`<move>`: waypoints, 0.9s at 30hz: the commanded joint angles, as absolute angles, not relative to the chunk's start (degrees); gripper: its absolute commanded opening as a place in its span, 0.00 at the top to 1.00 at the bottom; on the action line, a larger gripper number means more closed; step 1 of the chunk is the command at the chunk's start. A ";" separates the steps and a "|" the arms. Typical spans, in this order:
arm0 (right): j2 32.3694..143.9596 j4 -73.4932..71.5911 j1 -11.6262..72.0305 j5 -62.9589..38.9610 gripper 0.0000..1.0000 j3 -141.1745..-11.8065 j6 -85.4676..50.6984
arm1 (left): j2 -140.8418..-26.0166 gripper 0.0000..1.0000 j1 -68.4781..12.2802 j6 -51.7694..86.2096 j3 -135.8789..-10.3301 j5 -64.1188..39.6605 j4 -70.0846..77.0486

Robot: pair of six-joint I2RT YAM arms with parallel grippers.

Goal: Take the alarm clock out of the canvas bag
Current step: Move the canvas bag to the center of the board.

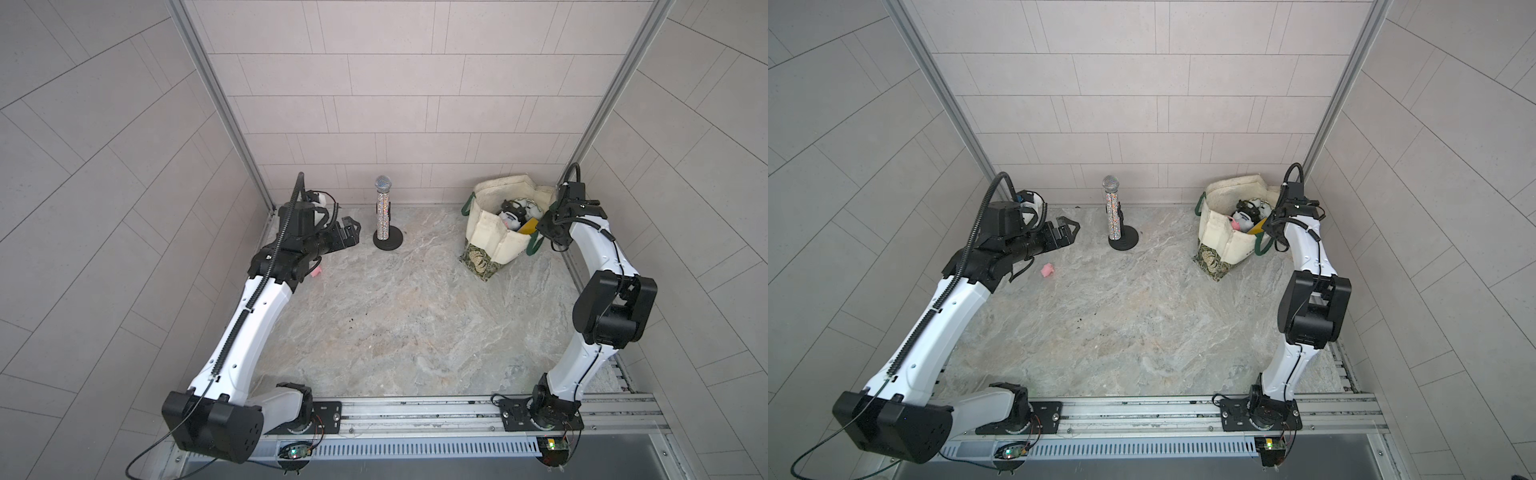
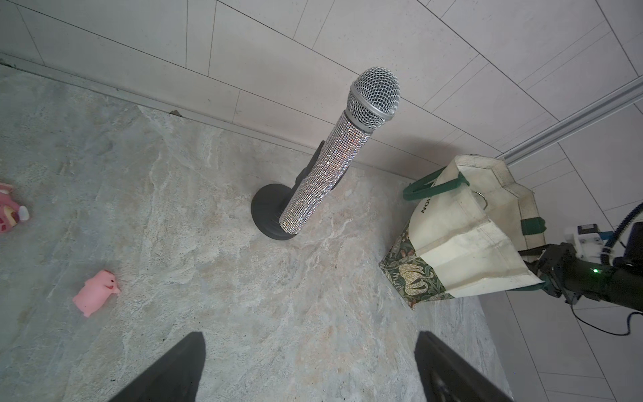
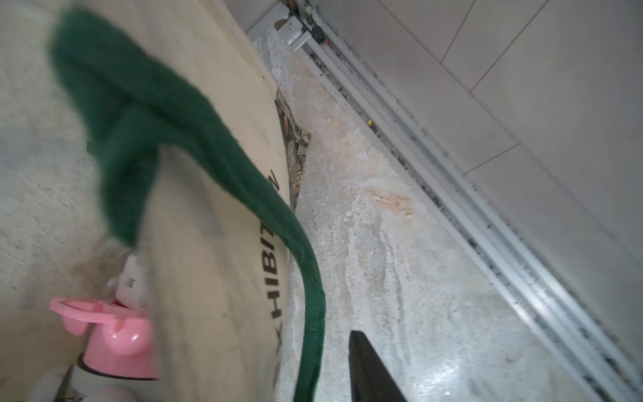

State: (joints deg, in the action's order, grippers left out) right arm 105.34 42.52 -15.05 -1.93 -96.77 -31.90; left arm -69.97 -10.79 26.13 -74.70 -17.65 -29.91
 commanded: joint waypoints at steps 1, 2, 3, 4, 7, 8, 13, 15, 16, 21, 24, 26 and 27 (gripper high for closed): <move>104.53 45.40 -15.12 -7.76 0.90 -97.86 -32.35 | -69.69 0.00 -11.01 25.46 -76.81 -21.72 -29.99; 104.20 45.88 -15.12 -8.86 0.95 -97.81 -32.43 | -69.72 0.00 -11.07 25.44 -76.97 -22.58 -29.89; 103.65 46.46 -14.97 -10.18 0.96 -97.61 -32.44 | -69.71 0.01 -11.10 25.59 -77.12 -23.44 -29.80; 102.97 46.85 -14.90 -11.37 0.97 -97.24 -32.43 | -69.78 0.00 -11.16 25.58 -77.25 -24.40 -29.71; 100.36 46.91 -14.14 -14.44 1.00 -94.65 -32.51 | -69.70 0.01 -11.42 25.47 -77.60 -26.42 -29.53; 99.28 46.93 -13.72 -15.36 1.00 -93.51 -32.48 | -69.66 0.01 -11.55 25.35 -77.76 -27.11 -29.53; 93.39 46.94 -11.02 -19.03 1.00 -88.28 -31.79 | -70.03 0.02 -12.69 25.05 -78.64 -30.14 -29.44; 90.63 46.37 -10.66 -22.67 1.00 -85.31 -32.75 | -70.29 0.02 -13.92 24.89 -79.33 -29.28 -29.93; 89.40 45.78 -10.37 -23.57 1.00 -84.01 -33.21 | -70.46 0.02 -14.49 24.14 -79.81 -29.18 -30.38; 83.23 46.57 -5.54 -22.24 1.00 -79.07 -31.87 | -70.47 0.02 -17.68 20.84 -83.03 -28.57 -33.49; 79.29 46.42 -1.70 -21.82 1.00 -76.21 -31.92 | -70.24 0.02 -18.65 18.93 -82.99 -28.52 -33.61; 76.70 46.25 1.36 -21.18 1.00 -74.53 -32.08 | -70.72 0.02 -18.65 17.64 -83.25 -28.74 -34.62; 75.00 45.57 3.00 -21.33 1.00 -73.40 -32.21 | -71.18 0.02 -18.80 16.68 -83.69 -28.80 -35.92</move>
